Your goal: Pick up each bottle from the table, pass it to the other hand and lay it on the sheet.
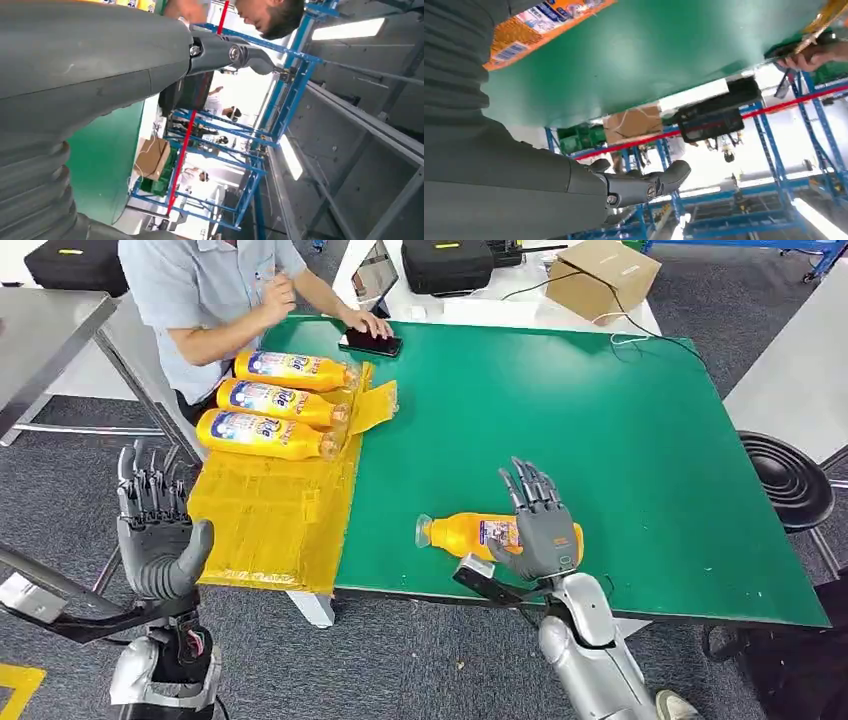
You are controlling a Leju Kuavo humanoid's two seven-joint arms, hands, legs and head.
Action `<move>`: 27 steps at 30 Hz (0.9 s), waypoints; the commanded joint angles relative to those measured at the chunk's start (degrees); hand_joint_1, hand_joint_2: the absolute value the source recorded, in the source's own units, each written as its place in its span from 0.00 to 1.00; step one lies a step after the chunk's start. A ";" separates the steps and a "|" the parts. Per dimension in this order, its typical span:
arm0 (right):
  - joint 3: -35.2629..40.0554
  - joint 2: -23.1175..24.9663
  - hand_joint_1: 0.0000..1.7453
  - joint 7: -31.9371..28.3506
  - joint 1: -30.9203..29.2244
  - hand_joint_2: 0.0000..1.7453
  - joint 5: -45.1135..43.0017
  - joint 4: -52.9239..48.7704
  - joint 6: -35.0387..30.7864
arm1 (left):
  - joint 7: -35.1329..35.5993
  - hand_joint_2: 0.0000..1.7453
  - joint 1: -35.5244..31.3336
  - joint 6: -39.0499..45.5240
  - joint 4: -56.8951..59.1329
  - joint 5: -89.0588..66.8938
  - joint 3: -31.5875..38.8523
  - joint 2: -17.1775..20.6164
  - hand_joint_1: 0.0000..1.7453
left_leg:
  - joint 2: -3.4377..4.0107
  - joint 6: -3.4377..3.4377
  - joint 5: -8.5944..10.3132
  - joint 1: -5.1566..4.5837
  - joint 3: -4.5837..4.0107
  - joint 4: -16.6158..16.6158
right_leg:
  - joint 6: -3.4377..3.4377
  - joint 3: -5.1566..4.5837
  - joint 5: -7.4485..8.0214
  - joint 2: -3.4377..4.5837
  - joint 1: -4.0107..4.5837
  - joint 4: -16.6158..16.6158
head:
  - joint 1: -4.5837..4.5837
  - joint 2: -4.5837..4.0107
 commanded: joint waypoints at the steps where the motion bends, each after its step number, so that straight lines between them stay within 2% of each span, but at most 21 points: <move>1: -0.23 1.10 0.00 -4.08 -3.06 1.00 -12.05 11.14 12.64 | 0.54 1.00 -2.88 0.33 3.20 -0.97 -2.72 1.33 0.00 | 0.01 -0.05 -0.02 0.04 0.15 -0.05 | -0.11 0.17 -0.02 -0.05 0.05 -0.06 | 0.00 0.00; 3: -0.10 1.30 0.00 -4.21 -3.45 1.00 -14.45 13.45 14.87 | 0.52 1.00 -3.36 0.39 3.15 -0.53 -2.98 1.35 0.00 | -0.04 -0.07 -0.01 0.05 0.21 -0.08 | -0.15 0.24 -0.03 -0.12 0.08 -0.09 | -0.02 0.00; 7: 1.93 0.01 0.00 -1.26 -4.48 1.00 -13.61 14.75 17.23 | 0.94 1.00 -3.53 0.15 3.05 -0.66 -3.21 1.54 0.00 | -0.02 -0.08 -0.02 0.06 0.22 -0.06 | -0.14 0.25 -0.03 -0.10 0.08 -0.09 | 0.00 0.00; 11: 2.73 -0.67 0.00 3.39 -4.79 1.00 -11.10 12.31 16.26 | 2.11 1.00 -3.91 0.53 3.70 -0.92 -2.25 1.44 0.00 | 0.06 -0.05 -0.02 0.02 0.12 -0.02 | -0.10 0.12 -0.01 0.00 0.04 -0.02 | -0.02 0.00; 16: 3.12 -1.16 0.00 4.53 -4.86 1.00 -10.08 12.29 16.52 | 2.55 1.00 -4.46 0.37 3.88 -0.85 -2.30 1.43 0.00 | 0.00 -0.05 0.00 0.02 0.13 -0.03 | -0.11 0.14 -0.01 -0.06 0.04 -0.04 | -0.02 0.00; 18: 3.02 -1.47 0.00 4.93 -4.33 1.00 -9.36 11.66 16.04 | 2.65 1.00 -4.37 0.48 3.60 -1.29 -2.42 1.42 0.00 | -0.02 -0.03 0.01 0.00 0.05 -0.03 | -0.06 0.06 0.00 -0.05 0.01 -0.02 | -0.02 0.00; 21: 2.79 -2.30 0.00 9.59 -3.27 1.00 -3.24 9.31 10.31 | 2.83 1.00 -3.71 1.29 3.21 -1.94 -1.80 1.00 0.00 | -0.05 -0.03 0.00 0.00 0.08 -0.03 | -0.07 0.10 -0.02 -0.10 0.02 -0.04 | -0.02 0.00; 24: 2.58 -2.39 0.00 10.43 -2.95 1.00 -2.15 8.20 10.18 | 2.82 1.00 -3.19 1.02 2.70 -1.84 -1.56 1.02 0.00 | -0.01 -0.03 -0.01 -0.01 0.08 -0.03 | -0.07 0.08 -0.03 -0.06 0.00 -0.02 | -0.02 0.00; 27: 2.36 -2.74 0.00 13.81 -1.95 1.00 3.50 5.76 7.85 | 2.98 1.00 -2.40 1.08 1.89 -2.17 -0.85 0.66 0.00 | 0.02 -0.03 -0.02 -0.01 0.07 -0.02 | -0.06 0.07 -0.02 -0.03 0.01 -0.02 | -0.02 0.00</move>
